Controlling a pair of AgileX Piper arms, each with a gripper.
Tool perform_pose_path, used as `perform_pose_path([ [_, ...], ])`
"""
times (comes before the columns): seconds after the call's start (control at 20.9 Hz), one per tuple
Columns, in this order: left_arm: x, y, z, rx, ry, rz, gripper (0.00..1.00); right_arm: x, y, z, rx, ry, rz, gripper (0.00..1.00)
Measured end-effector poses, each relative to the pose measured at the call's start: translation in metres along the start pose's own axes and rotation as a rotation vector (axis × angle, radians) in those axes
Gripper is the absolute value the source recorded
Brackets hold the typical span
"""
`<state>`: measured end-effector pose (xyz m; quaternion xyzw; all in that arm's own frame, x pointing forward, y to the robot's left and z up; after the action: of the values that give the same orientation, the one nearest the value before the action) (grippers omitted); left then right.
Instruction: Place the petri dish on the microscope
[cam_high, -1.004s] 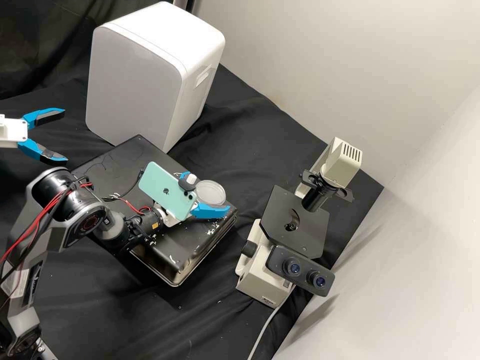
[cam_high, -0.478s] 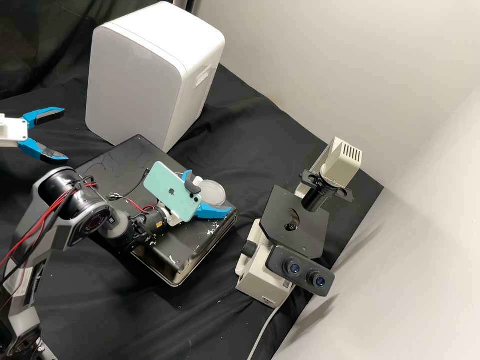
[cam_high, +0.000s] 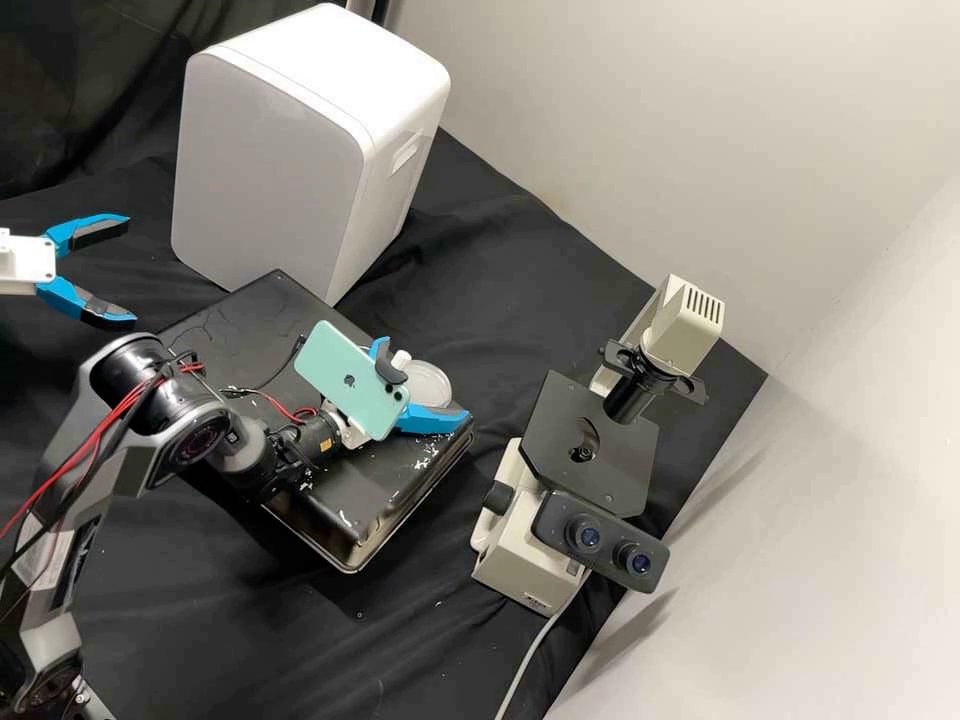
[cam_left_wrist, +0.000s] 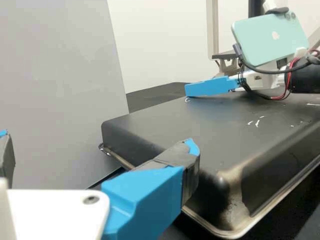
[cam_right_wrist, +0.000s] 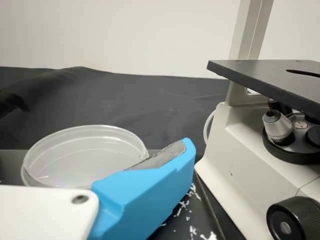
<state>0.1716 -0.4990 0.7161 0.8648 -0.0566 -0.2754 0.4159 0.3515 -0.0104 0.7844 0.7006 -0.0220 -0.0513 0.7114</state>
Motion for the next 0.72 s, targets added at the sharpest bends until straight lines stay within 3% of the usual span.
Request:
perform_pose_path([
  [0.05,0.0000,0.0000,0.0000,0.000,0.000,0.000,1.00,0.0002,0.0005,0.0017,0.000,-0.005,0.002,1.00],
  [0.1,0.0000,0.0000,0.0000,0.000,0.000,0.000,1.00,0.0002,0.0010,0.0023,0.002,-0.007,0.004,0.00],
  [0.72,0.0007,-0.0022,0.0000,0.000,0.000,-0.011,1.00,0.0005,0.0000,0.0035,0.015,-0.011,0.001,0.00],
])
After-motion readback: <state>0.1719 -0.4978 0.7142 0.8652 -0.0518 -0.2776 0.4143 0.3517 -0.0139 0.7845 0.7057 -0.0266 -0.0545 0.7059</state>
